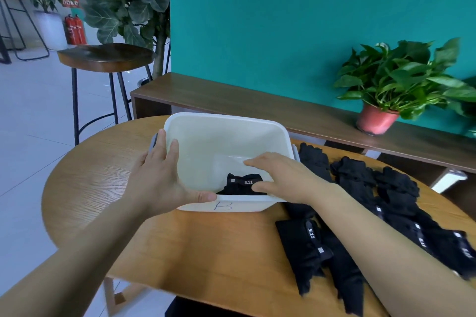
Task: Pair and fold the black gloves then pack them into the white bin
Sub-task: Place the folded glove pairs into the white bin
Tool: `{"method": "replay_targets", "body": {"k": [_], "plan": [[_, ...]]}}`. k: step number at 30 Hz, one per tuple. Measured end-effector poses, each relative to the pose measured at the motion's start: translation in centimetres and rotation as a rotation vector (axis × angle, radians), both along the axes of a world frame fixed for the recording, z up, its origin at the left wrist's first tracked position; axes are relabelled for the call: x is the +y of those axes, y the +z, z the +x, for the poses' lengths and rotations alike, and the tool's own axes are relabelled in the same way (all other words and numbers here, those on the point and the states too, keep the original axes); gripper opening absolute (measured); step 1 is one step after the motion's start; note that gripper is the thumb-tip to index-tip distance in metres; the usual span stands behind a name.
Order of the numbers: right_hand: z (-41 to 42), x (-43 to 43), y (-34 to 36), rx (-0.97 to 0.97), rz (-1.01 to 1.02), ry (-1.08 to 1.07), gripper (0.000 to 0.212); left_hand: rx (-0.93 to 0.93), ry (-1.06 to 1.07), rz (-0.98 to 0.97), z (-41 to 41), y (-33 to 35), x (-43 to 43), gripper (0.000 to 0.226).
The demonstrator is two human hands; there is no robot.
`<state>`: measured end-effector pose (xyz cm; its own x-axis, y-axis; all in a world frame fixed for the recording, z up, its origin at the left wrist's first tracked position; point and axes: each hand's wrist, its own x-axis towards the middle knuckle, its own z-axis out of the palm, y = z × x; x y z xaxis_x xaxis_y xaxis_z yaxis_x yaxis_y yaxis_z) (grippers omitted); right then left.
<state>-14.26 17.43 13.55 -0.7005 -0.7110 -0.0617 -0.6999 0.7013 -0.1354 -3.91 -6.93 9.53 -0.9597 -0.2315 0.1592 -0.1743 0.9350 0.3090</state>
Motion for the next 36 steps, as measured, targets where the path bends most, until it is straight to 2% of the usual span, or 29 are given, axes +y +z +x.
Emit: {"method": "replay_targets", "body": {"k": [5,9,11,13,17,24,31,34,36], "plan": [[4.2,2.9,0.1,0.130,-0.225,-0.077,0.052,-0.058,0.041,0.035,0.3,0.7,0.8,0.151],[7.8,5.8,-2.8,0.252,-0.496,-0.205,0.044,-0.071,0.060,0.035,0.4,0.7,1.1,0.149],[9.4,6.9,-4.8,0.256,-0.562,-0.267,0.044,-0.080,0.060,0.027,0.5,0.5,1.1,0.149],[10.4,7.7,-7.1,0.214,-0.518,-0.324,0.047,-0.070,0.060,0.018,0.5,0.3,1.0,0.151],[10.5,8.2,-10.9,0.127,-0.220,-0.420,0.060,-0.060,0.071,0.026,0.4,0.0,1.0,0.153],[8.4,5.5,-12.4,0.066,0.111,-0.606,0.068,-0.044,0.075,0.014,0.3,0.0,1.2,0.150],[8.8,4.8,-13.9,0.080,0.104,-0.583,0.062,-0.050,0.080,0.024,0.1,-0.1,0.9,0.151],[9.3,5.3,-14.2,0.074,0.021,-0.406,0.059,-0.047,0.082,0.029,0.1,0.1,1.0,0.150],[9.7,5.7,-14.3,0.046,-0.079,-0.270,0.067,-0.052,0.087,0.026,0.3,0.2,1.1,0.149]]}}
